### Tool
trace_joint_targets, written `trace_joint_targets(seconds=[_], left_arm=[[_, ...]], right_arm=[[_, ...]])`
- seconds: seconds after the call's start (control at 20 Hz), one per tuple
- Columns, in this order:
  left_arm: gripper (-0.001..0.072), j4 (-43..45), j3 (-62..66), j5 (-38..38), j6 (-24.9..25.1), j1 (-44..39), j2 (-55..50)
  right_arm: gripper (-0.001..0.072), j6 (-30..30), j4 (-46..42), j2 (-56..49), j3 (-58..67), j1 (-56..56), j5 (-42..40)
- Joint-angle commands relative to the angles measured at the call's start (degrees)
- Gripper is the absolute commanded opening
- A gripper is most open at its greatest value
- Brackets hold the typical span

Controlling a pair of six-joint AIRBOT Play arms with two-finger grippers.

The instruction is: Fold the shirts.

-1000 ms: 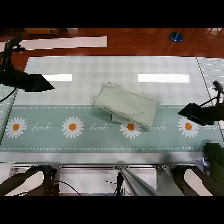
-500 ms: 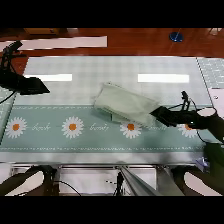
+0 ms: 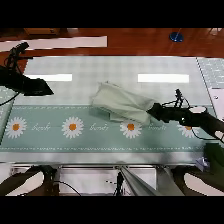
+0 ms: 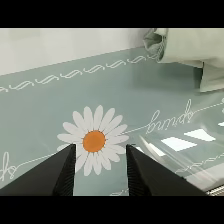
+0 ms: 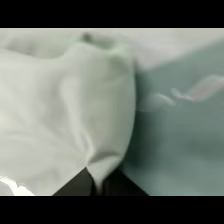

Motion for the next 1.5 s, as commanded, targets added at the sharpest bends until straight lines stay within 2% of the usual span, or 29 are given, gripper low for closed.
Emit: trace_joint_targets(seconds=[0.0,0.1,0.25,0.4,0.6,0.8,1.0,1.1,1.25,1.35,1.45], left_arm=[[0.0381,0.07,-0.02,-0.09,-0.02,-0.22,-0.02],[0.0381,0.07,-0.02,-0.02,0.20,-0.22,-0.02],[0.0381,0.04,-0.02,1.14,1.09,-0.22,-0.02],[0.0381,0.04,-0.02,1.31,2.34,-0.22,-0.02],[0.0381,0.04,-0.02,2.38,6.32,-0.22,-0.02],[0.0381,0.04,-0.04,5.31,7.63,-0.22,-0.09],[0.0381,0.07,-0.04,11.21,7.82,-0.22,-2.27],[0.0381,0.26,-0.04,11.41,8.15,-0.22,-4.96],[0.0381,1.16,-0.04,12.48,8.20,-0.20,-9.97],[0.0381,1.36,-0.04,13.97,8.83,0.15,-13.33],[0.0381,1.38,-0.02,14.62,8.83,1.14,-15.69]], right_arm=[[0.0023,1.92,-5.79,7.10,5.57,-4.15,10.19],[0.0023,10.67,-15.54,14.75,11.06,-8.52,14.99],[0.0022,21.75,-29.77,24.17,21.90,-17.92,28.06],[0.0021,25.38,-39.34,29.59,32.74,-29.03,42.25],[0.0022,24.35,-53.99,31.01,41.86,-42.29,57.46],[0.0022,26.95,-68.59,31.01,42.29,-47.17,63.52],[0.0021,28.57,-87.08,32.59,42.29,-50.73,63.71],[0.0021,27.32,-89.68,33.42,42.27,-57.00,63.67],[0.0021,25.51,-88.39,33.40,40.06,-67.10,63.58],[0.0021,24.09,-89.59,33.40,36.24,-70.16,63.52],[0.0021,23.19,-94.77,33.40,31.85,-71.10,63.14]])
